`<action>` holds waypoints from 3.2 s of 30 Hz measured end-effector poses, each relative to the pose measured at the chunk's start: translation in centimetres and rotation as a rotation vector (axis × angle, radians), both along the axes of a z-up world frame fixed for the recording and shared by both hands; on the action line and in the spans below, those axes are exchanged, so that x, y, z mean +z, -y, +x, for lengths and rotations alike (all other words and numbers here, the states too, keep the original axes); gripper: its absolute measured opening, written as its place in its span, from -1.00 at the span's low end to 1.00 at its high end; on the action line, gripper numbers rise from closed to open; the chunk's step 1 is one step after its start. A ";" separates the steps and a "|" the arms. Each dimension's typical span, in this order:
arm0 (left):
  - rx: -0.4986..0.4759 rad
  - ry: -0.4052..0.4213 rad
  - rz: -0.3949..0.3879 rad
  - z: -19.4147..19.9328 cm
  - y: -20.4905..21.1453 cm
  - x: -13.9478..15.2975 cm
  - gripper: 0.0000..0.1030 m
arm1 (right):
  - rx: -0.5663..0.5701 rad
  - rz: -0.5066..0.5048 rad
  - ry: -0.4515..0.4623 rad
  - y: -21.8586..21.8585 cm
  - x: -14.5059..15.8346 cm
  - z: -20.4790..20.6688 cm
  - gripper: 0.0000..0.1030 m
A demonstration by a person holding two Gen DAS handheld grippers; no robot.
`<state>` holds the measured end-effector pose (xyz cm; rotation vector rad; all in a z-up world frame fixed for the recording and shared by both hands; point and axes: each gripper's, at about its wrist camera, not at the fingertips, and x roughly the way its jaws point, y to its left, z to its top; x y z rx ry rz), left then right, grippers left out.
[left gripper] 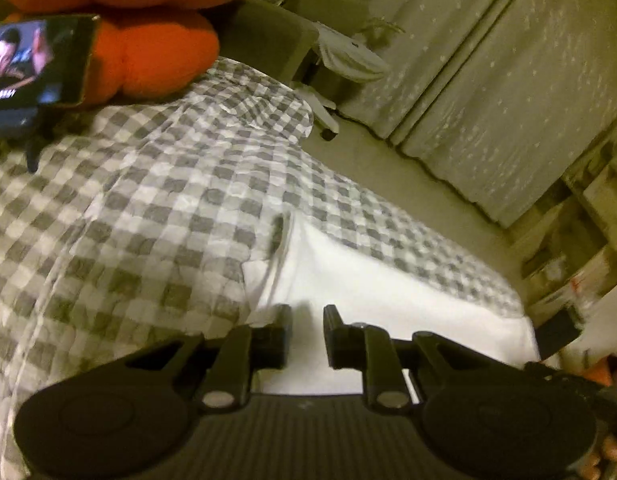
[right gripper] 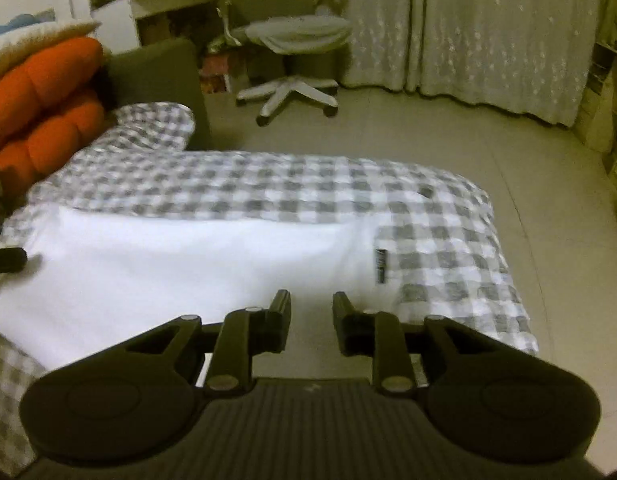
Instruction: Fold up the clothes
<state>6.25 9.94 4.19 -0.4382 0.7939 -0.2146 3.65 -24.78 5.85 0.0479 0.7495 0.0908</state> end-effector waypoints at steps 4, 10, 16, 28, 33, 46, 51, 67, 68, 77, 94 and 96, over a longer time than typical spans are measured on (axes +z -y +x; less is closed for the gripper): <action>-0.037 0.061 0.108 -1.9 2.0 0.6 -0.57 | 0.086 0.023 0.020 -2.8 -0.1 -1.9 -0.47; -0.055 0.019 0.265 -1.6 4.2 -1.1 -0.62 | 0.160 -0.010 -0.038 -5.2 -1.7 -2.1 -0.47; -0.048 0.017 0.289 -1.3 4.5 -1.0 -0.66 | 0.165 -0.082 -0.039 -4.8 -2.2 -3.1 -0.52; -0.031 -0.005 0.303 -1.4 4.2 -1.0 -0.79 | 0.061 -0.054 -0.085 0.2 -2.0 -3.3 -0.53; -0.024 -0.010 0.303 -1.3 4.2 -1.0 -0.80 | 0.040 -0.049 -0.079 1.1 -1.6 -3.9 -0.66; 0.016 -0.023 0.326 -1.2 5.2 -0.4 -0.80 | 0.023 -0.070 -0.001 -0.3 -0.8 -4.2 -0.64; 0.060 -0.007 0.263 -1.7 4.4 0.1 -0.79 | 0.088 -0.094 -0.005 -2.0 -1.1 -4.0 -0.64; 0.129 -0.078 0.130 -2.0 2.6 -0.3 -0.83 | 0.089 -0.084 -0.050 -3.0 -2.0 -3.2 -0.61; 0.129 -0.079 0.132 -2.0 2.6 -0.3 -0.83 | 0.093 -0.085 -0.044 -3.1 -2.0 -3.2 -0.61; 0.107 -0.042 0.158 -2.2 3.1 0.3 -0.75 | 0.227 -0.073 -0.010 -6.4 -2.0 -3.5 -0.60; -0.017 -0.007 0.293 -2.9 6.9 -0.6 -0.61 | 0.324 -0.129 0.034 -9.5 -2.3 -4.0 -0.57; -0.023 0.001 0.297 -3.1 7.0 -0.5 -0.54 | 0.331 -0.120 0.045 -9.5 -2.2 -4.1 -0.57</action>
